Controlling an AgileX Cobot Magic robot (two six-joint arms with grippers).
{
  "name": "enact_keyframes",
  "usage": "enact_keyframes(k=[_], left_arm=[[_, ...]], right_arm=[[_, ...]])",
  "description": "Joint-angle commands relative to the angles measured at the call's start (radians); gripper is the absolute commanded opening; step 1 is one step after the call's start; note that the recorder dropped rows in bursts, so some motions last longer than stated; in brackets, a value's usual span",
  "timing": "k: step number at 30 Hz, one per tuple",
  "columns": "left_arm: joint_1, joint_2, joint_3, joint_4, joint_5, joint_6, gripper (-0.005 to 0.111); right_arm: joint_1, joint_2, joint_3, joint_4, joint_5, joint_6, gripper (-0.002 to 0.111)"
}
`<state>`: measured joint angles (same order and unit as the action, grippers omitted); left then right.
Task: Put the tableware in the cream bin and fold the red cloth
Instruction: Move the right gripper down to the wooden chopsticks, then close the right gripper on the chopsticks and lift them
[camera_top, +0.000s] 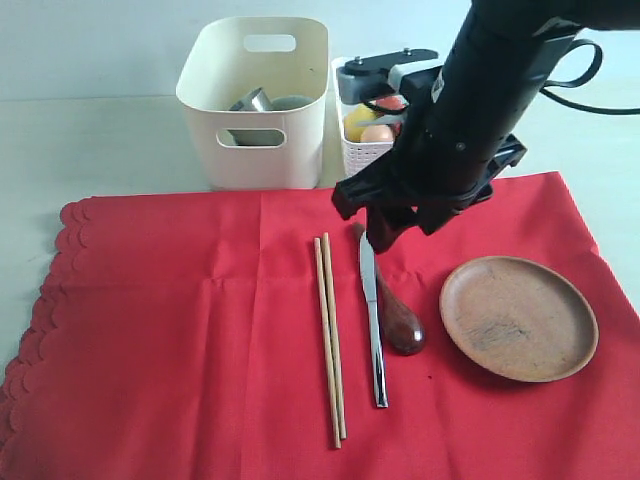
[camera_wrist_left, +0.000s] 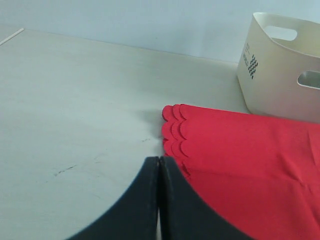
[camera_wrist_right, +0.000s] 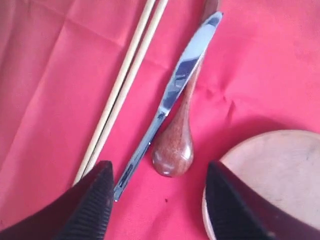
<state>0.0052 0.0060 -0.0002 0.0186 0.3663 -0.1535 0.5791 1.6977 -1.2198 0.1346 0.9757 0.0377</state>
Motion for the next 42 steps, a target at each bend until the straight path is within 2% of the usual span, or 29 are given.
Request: enact_keyframes(k=[1,7,11,26,42], left_arm=[[-0.004,-0.006,0.000,0.001,-0.006,-0.003,0.000],[-0.004,-0.006,0.000,0.001,-0.006,-0.003,0.000],[-0.004,-0.006,0.000,0.001,-0.006,-0.003,0.000],[-0.004,-0.006,0.000,0.001,-0.006,-0.003,0.000],[-0.004,-0.006,0.000,0.001,-0.006,-0.003,0.000]], right_arm=[[0.088,0.013,0.008,-0.019,-0.040,-0.010,0.053],[0.206,0.112,0.006,-0.048,-0.065,0.016,0.053],[0.244,0.177,0.006,-0.096,-0.091,0.071,0.053],[0.246,0.329,-0.111,-0.182,-0.111,0.173,0.053],[0.244,0.376,-0.113,-0.212,-0.127,0.234,0.053]])
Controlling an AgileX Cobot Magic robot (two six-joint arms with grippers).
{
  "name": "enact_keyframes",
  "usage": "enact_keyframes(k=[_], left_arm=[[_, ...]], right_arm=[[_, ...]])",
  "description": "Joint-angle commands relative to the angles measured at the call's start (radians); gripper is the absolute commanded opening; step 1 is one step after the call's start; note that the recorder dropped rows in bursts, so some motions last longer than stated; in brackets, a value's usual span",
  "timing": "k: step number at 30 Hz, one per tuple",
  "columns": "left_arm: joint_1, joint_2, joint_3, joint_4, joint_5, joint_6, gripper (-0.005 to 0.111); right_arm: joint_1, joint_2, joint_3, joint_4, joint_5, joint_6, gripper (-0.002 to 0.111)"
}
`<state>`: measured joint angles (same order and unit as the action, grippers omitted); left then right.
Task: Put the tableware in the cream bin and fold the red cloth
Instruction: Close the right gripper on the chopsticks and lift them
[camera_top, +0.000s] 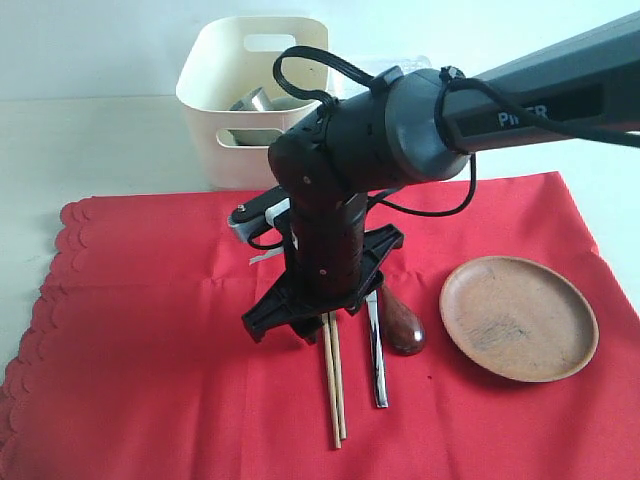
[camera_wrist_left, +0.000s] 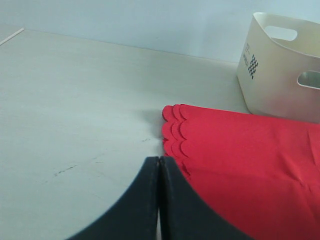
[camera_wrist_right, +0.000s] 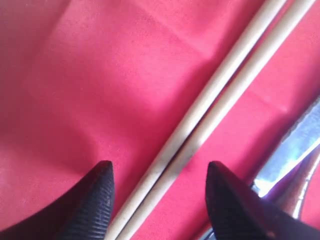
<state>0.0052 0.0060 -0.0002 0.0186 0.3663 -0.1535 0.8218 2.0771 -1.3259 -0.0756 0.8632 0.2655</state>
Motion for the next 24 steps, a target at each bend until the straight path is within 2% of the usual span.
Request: enact_keyframes(k=[1,20,22,24], left_arm=[[-0.004,-0.006,0.000,0.001,-0.006,-0.003,0.000],[-0.004,-0.006,0.000,0.001,-0.006,-0.003,0.000],[-0.004,-0.006,0.000,0.001,-0.006,-0.003,0.000],[-0.004,-0.006,0.000,0.001,-0.006,-0.003,0.000]], right_arm=[[0.001,-0.003,-0.007,-0.002,-0.015,0.006,0.053],[-0.005,0.042,-0.007,0.040,-0.029,0.006,0.048],[-0.020,0.042,-0.007,0.059,-0.031,0.006,0.045],[-0.034,0.042,-0.007,0.076,-0.038,0.006,0.035]])
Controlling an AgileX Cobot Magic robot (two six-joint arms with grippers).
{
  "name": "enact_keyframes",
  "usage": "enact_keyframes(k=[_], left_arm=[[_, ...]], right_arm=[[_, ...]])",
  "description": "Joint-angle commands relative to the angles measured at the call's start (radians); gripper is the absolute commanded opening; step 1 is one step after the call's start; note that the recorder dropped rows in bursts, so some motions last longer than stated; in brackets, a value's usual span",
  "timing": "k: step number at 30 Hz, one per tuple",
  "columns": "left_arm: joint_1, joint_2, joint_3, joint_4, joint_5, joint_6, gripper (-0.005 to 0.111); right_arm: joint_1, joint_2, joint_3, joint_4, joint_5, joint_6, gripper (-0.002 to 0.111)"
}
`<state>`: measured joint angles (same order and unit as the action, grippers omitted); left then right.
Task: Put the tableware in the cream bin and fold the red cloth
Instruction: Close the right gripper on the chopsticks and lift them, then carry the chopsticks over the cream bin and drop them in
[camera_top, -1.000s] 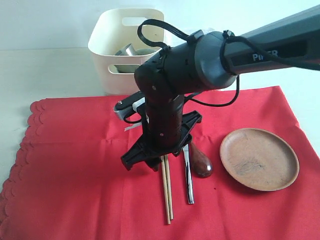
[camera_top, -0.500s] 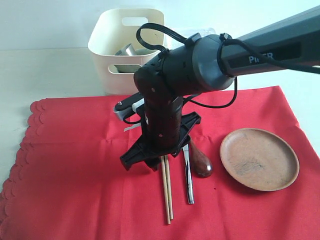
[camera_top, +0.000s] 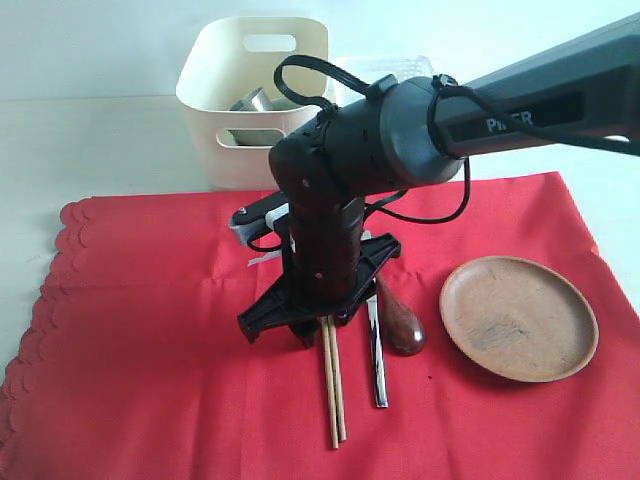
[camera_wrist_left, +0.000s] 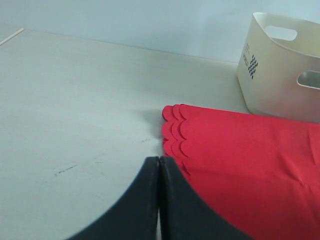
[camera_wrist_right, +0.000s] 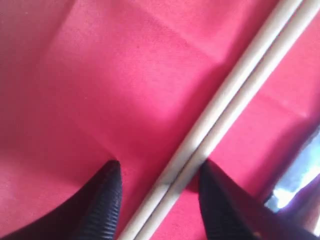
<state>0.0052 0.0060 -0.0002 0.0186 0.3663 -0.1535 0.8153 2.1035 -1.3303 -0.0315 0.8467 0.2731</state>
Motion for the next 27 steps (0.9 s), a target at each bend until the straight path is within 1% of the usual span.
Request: enact_keyframes(k=[1,5,6,15,27], left_arm=[[-0.004,-0.006,0.000,0.001,-0.006,-0.003,0.000],[-0.004,-0.006,0.000,0.001,-0.006,-0.003,0.000],[-0.004,-0.006,0.000,0.001,-0.006,-0.003,0.000],[-0.004,-0.006,0.000,0.001,-0.006,-0.003,0.000],[-0.004,-0.006,0.000,0.001,-0.006,-0.003,0.000]], right_arm=[[-0.031,0.016,-0.003,0.032,-0.022,-0.002,0.030],[-0.042,0.016,-0.003,0.032,-0.020,-0.004,0.004],[-0.042,0.016,-0.003,0.032,-0.016,-0.004,0.000],[-0.042,-0.031,-0.003,0.032,0.000,-0.070,0.000],[-0.042,-0.218,-0.005,0.032,-0.040,-0.116,0.000]])
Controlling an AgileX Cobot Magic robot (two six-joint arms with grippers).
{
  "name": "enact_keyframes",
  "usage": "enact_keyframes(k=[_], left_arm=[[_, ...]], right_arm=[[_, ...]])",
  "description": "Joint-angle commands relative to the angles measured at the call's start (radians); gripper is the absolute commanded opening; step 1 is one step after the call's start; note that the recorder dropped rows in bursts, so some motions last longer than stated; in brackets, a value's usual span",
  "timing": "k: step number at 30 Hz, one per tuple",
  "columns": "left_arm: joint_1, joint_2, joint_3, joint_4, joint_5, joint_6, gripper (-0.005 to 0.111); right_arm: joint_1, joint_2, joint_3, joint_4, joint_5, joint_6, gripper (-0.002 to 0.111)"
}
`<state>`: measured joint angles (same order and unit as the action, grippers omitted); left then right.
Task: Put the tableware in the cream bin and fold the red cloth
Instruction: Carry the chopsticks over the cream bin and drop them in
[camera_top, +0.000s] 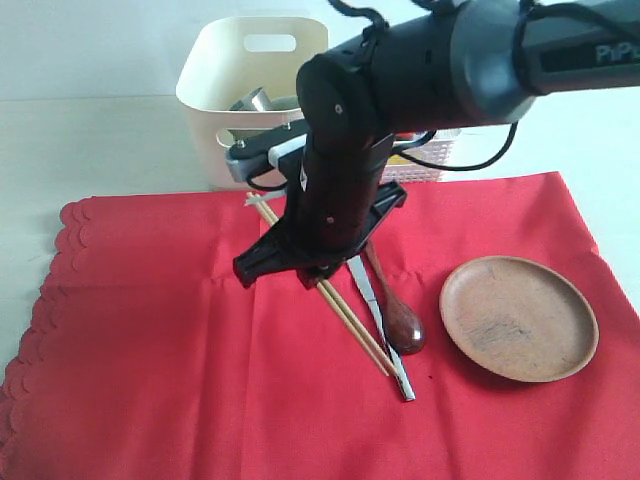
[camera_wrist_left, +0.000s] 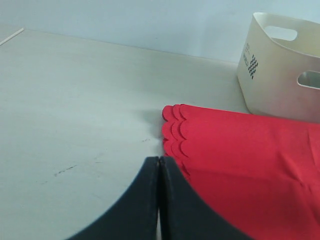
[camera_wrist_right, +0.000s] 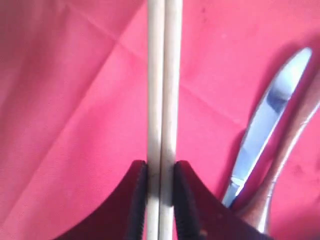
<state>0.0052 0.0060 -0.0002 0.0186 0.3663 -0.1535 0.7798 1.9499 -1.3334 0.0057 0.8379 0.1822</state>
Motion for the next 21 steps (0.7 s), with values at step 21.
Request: enact_keyframes(k=[21], left_arm=[[-0.004,-0.006,0.000,0.001,-0.006,-0.003,0.000]], right_arm=[[-0.021,-0.089,-0.518,-0.130,-0.109,-0.050,0.000]])
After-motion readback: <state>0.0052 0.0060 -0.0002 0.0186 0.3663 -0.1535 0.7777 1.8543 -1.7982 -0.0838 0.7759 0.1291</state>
